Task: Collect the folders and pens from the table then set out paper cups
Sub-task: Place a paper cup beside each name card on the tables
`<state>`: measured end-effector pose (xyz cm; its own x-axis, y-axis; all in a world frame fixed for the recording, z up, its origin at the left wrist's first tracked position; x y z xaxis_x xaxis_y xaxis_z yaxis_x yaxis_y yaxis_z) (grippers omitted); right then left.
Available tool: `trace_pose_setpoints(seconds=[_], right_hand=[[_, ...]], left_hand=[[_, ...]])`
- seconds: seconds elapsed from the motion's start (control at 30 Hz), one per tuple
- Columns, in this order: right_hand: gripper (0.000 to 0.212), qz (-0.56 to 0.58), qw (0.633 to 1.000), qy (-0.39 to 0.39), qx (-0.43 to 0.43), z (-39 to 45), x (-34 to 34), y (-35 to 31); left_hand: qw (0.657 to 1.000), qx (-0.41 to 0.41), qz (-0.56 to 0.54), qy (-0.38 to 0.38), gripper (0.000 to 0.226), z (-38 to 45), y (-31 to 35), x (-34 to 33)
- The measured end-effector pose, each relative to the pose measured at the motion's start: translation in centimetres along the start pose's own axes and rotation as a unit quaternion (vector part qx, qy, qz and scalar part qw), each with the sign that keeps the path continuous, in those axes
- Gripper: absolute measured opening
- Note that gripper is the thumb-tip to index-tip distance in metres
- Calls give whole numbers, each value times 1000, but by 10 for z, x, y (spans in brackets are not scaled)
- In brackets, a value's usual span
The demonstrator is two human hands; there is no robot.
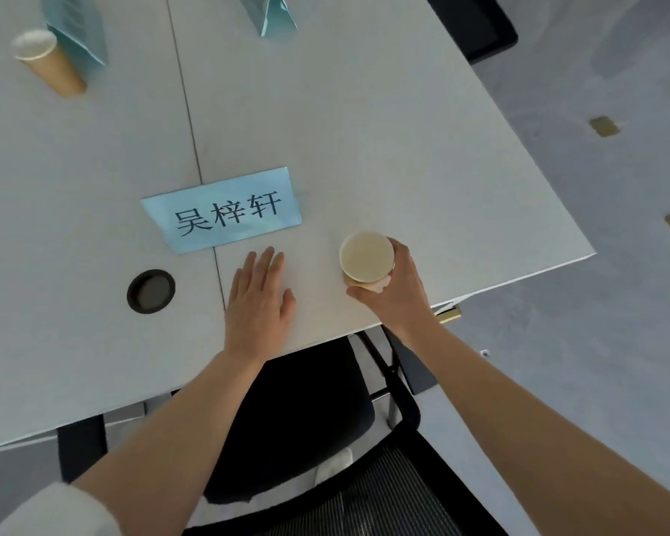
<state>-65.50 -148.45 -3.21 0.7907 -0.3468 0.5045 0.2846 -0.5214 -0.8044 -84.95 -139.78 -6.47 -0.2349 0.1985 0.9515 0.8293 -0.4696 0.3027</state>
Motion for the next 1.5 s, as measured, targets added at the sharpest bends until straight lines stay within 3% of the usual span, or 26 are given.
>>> trace_pose_setpoints(seconds=[0.07, 0.5, 0.9, 1.17, 1.33, 1.5], right_hand=[[84, 4, 1000, 15, 9, 9, -2, 0], [76, 57, 995, 45, 62, 102, -31, -64], [79, 38, 999, -11, 37, 114, -46, -56], [37, 14, 1000, -11, -25, 38, 2, -4], [32, 17, 998, -19, -54, -15, 44, 33], [27, 22, 997, -22, -69, -65, 114, 72]], left_hand=[[999, -45, 23, -19, 58, 7, -4, -9], [997, -48, 66, -11, 61, 8, -9, -18], [997, -52, 56, -10, 62, 9, -9, -17], [997, -15, 69, -44, 61, 9, 5, -17], [993, 84, -38, -76, 62, -2, 40, -7], [975, 107, -171, -92, 56, -55, 116, -13]])
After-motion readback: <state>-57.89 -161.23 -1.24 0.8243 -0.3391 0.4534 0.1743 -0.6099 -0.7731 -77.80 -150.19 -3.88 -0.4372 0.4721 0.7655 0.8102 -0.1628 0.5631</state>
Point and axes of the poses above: each hand's wrist, its own z-axis towards the middle knuckle, its own x-axis out of the back of the hand, y = z × x, the point moved 7 cm from there along z, towards the middle knuckle
